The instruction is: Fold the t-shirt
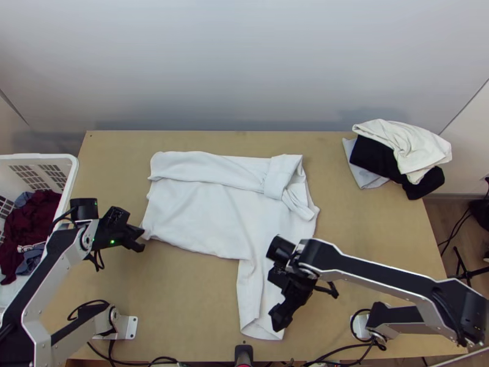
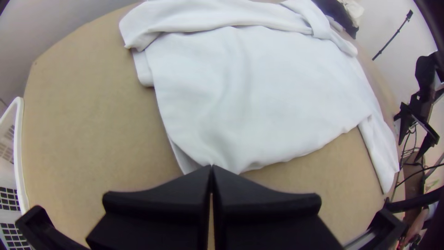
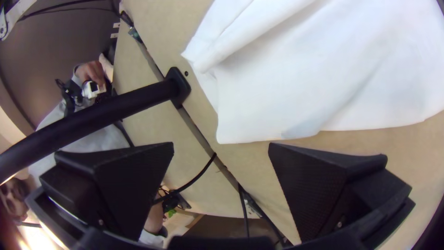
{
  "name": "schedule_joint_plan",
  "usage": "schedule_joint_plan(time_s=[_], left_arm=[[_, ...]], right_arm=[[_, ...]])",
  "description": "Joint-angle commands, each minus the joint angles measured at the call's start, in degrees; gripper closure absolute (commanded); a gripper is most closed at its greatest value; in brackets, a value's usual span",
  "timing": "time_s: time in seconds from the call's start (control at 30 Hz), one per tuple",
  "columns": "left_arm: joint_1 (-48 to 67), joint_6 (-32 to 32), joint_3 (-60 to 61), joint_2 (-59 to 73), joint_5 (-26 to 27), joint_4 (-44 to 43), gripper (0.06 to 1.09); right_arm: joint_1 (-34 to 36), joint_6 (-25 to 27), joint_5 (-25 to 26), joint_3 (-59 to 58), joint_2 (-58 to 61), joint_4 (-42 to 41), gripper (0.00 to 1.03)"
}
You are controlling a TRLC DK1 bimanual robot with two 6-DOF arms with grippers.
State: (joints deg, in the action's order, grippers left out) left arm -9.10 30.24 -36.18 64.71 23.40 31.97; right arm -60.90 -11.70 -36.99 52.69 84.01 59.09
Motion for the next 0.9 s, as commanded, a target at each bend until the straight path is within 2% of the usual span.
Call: schedule_joint_plan(time_s=[0.0,0.2,0.6,0.7,0.77,0.87], left_arm=[[0.14,0.61,1.47,-3.01,-0.02,-0.76,1.04],[0.05,0.96,2.26,-4.59,-0.11,-0.85,1.04],[0.14,1.31,2.43,-4.85,-0.11,-2.96,1.04],[0.05,1.31,2.52,-4.85,-0.19,-3.14,1.04],[0.05,1.31,2.61,-4.77,-0.37,-3.58,1.04],[0.14,1.31,3.05,-4.68,-0.55,-4.54,1.04]], right_arm=[[-2.55,-2.97,2.1,-3.2,2.57,-4.86,0.08],[-2.38,-3.32,3.07,-7.42,-0.07,-3.89,0.08],[-2.73,-6.4,4.39,-5.4,4.06,-7.15,0.09],[-3.08,-6.75,4.39,-4.52,4.94,-7.23,0.1],[-3.26,-6.84,4.39,-3.64,5.64,-7.32,0.2],[-3.52,-7.19,3.95,-1.71,6.78,-6.97,0.22]])
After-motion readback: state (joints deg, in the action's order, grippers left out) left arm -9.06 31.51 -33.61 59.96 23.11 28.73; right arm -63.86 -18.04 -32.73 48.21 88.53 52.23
